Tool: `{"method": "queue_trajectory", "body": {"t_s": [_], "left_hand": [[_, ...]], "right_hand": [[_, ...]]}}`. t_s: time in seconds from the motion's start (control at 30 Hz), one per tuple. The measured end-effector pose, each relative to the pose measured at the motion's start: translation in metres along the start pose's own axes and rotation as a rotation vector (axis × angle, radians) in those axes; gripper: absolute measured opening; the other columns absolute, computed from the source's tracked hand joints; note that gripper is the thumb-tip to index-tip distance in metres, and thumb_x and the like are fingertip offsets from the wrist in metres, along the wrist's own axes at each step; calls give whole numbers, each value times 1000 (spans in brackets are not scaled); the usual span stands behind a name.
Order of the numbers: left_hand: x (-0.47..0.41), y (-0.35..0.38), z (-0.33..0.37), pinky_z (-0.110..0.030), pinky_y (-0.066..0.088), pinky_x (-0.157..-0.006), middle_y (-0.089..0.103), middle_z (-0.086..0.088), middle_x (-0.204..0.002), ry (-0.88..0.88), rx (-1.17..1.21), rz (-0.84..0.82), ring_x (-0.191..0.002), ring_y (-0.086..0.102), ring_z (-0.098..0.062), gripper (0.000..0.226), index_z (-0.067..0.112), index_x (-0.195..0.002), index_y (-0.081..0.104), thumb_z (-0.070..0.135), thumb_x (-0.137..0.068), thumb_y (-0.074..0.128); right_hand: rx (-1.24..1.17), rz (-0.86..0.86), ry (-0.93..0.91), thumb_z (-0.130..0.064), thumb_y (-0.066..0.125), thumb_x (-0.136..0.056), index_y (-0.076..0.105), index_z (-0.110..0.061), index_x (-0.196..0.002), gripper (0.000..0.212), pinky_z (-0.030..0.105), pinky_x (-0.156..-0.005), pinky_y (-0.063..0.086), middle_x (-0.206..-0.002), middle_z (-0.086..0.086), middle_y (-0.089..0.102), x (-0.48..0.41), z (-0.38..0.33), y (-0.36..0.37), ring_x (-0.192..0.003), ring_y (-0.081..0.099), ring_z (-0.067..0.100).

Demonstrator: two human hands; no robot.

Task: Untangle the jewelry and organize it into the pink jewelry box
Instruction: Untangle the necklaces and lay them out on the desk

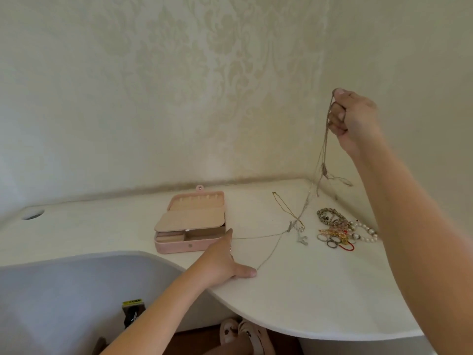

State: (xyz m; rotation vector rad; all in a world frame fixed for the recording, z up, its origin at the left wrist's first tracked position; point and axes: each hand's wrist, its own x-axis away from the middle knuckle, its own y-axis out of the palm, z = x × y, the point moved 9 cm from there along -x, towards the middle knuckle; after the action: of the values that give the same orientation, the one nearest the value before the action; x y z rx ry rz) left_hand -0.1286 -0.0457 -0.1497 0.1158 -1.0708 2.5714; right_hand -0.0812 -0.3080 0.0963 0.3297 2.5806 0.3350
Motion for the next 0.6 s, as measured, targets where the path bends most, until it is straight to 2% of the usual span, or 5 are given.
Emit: {"method": "queue_trajectory", "body": {"t_s": [0.17,0.27,0.37,0.47,0.6], "left_hand": [[5,-9,-2,-29,34,-108,28,1,-152,15,-82,-23,-134,37,-16,121,23,-150,0,39,-63,82],[11,-14,-9,-34,31,-111,25,7,-153,3,-219,-95,-135,33,-15,125,27,-150,1,51,-57,81],[28,-11,-14,-34,38,-106,34,14,-147,46,-254,-230,-128,42,-11,133,35,-148,9,67,-41,81],[46,-14,-13,-26,41,-99,49,2,-136,76,-310,-264,-118,51,-14,123,30,-149,4,45,-57,84],[56,-38,4,-13,34,-50,51,10,-65,93,-244,-229,-57,46,0,96,33,-148,13,32,-76,76]], "right_hand": [[26,2,14,-9,36,-95,39,-21,-65,32,19,-34,14,-39,-11,30,-4,0,-6,-34,20,5],[3,56,24,-8,35,-94,41,-21,-67,31,18,-34,14,-38,-11,30,-8,-3,-19,-33,19,5],[-2,72,43,-9,35,-95,41,-20,-69,29,19,-35,14,-39,-10,30,-10,-2,-27,-34,19,6],[23,16,63,-11,34,-95,36,-22,-64,33,19,-35,14,-40,-10,29,-8,4,-23,-35,19,6],[56,-76,68,-14,35,-97,37,-22,-64,34,19,-35,14,-39,-10,29,1,6,-12,-34,19,5]]}}
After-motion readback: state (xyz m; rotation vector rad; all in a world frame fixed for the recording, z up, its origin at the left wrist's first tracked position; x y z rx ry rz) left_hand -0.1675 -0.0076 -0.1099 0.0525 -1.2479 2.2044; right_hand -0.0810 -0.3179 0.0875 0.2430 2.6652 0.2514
